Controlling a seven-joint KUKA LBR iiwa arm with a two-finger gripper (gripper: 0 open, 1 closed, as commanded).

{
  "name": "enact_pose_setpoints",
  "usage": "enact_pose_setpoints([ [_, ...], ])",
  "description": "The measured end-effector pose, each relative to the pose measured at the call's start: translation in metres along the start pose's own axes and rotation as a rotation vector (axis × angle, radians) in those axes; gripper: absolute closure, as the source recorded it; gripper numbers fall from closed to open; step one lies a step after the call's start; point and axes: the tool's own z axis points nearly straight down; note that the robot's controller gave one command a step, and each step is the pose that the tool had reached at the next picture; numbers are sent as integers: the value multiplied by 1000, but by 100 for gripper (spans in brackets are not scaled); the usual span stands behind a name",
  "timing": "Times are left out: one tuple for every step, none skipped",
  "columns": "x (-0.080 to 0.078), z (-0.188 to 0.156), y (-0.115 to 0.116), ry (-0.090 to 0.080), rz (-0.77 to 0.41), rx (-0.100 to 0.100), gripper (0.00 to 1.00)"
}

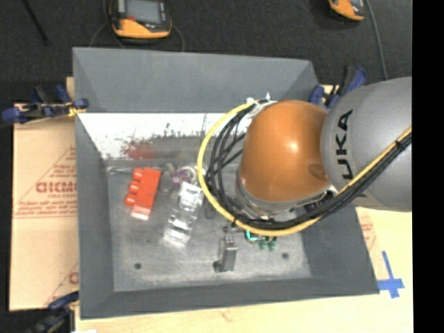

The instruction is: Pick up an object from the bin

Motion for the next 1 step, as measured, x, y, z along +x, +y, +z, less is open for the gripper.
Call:
enact_pose_setpoints([
  [-30, 134, 22, -24, -386, 0, 0],
])
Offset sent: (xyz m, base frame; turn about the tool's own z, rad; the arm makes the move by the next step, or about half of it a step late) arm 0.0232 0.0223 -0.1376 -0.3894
